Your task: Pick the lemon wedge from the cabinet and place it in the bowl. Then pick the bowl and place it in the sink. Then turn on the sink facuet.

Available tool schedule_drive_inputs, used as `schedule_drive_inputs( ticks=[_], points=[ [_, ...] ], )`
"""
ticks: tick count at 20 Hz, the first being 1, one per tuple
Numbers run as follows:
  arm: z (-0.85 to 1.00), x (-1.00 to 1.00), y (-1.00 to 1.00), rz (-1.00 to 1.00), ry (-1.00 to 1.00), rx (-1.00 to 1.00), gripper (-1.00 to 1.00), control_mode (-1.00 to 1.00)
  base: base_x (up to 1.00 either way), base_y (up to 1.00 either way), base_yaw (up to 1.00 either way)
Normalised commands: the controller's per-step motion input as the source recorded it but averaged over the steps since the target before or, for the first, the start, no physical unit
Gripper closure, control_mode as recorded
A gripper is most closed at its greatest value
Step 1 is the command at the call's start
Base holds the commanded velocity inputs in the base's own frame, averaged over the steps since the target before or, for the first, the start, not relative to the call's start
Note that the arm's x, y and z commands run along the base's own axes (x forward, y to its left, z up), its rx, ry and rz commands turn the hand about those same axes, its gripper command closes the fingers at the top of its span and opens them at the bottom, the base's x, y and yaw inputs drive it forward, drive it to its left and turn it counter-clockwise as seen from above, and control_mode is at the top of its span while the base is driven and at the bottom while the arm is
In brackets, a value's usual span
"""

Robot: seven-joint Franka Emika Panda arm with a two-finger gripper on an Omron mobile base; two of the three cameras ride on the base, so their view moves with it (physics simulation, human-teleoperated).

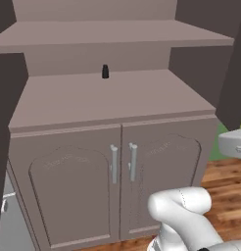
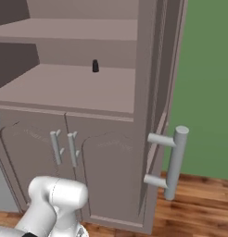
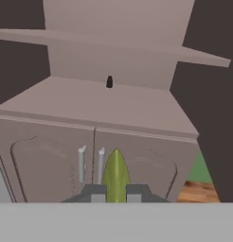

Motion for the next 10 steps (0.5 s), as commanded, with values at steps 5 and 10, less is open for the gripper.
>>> schedule_drive_inputs(
  ticks=[5, 10],
  points=[
    [0.00, 0.00, 0.00, 0.00, 0.00, 0.00, 1.00, 1.00, -0.10, 0.00, 0.02],
    [0.00, 0.00, 0.00, 0.00, 0.00, 0.00, 1.00, 1.00, -0.15, 0.00, 0.23]
  ],
)
